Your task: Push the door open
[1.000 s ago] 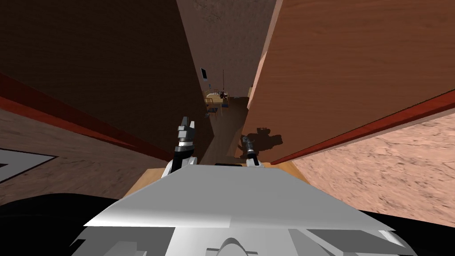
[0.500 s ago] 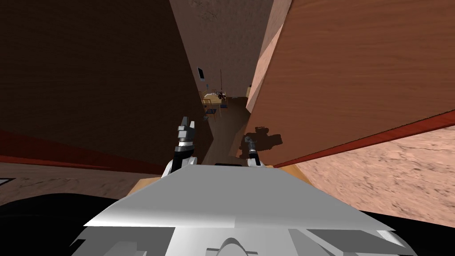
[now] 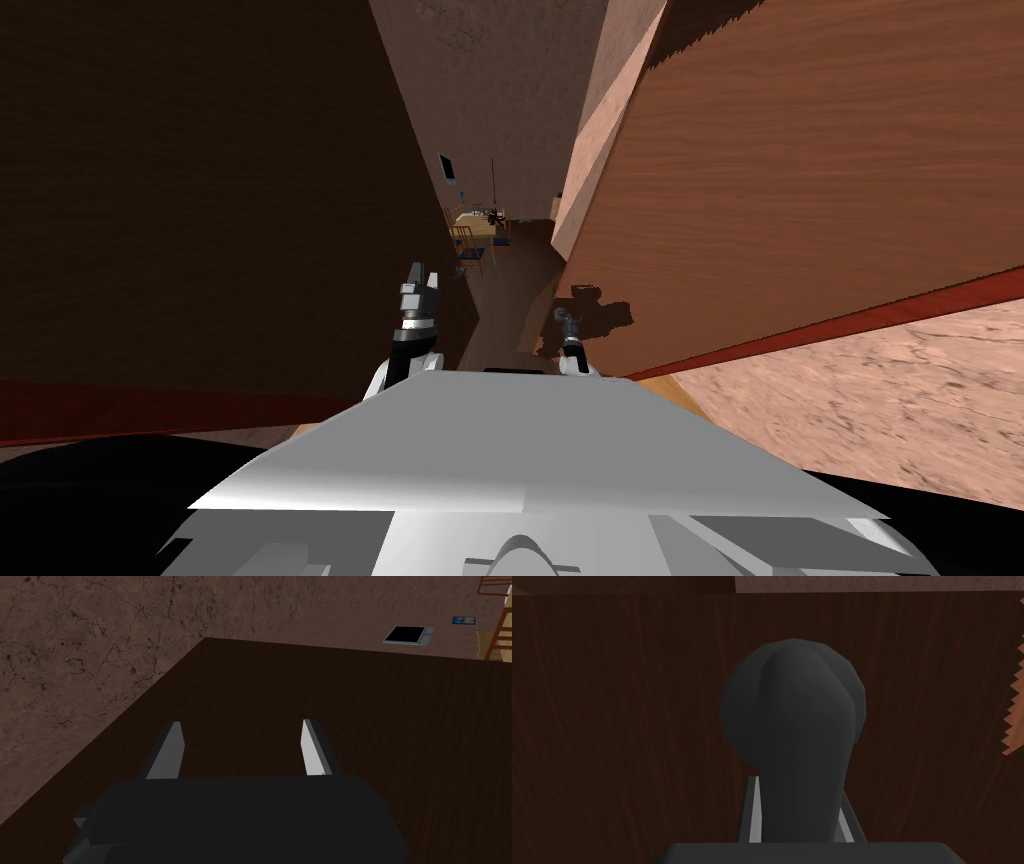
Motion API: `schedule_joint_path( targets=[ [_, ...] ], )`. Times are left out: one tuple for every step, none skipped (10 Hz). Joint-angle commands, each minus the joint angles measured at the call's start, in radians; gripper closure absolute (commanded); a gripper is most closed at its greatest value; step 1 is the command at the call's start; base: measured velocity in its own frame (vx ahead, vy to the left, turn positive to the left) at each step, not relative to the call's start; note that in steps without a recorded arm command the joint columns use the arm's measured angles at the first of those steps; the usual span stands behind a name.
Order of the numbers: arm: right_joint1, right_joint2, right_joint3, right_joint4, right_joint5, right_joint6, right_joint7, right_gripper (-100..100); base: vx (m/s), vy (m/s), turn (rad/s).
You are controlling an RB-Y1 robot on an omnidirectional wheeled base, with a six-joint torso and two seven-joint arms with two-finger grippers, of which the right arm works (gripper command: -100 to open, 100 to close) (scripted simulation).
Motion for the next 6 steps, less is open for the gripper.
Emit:
schedule_joint_path(
  targets=[
    [0.006,-0.012,-0.024,-0.020,-0.011,0.005,0.006,100,0.159,0.064,-0.047],
    [0.006,-0.012,-0.036,-0.018,-0.016,0.005,0.010,100,0.183,0.064,-0.046],
    [0.005,-0.012,-0.046,-0.016,-0.021,0.005,0.013,100,0.195,0.071,-0.074],
    [0.004,-0.013,-0.056,-0.014,-0.025,0.005,0.016,100,0.186,0.059,-0.060],
    [0.004,-0.013,-0.065,-0.013,-0.029,0.005,0.019,100,0.201,0.091,-0.044],
    [0.003,-0.013,-0.077,-0.011,-0.035,0.005,0.023,100,0.180,0.111,-0.085]
  ],
)
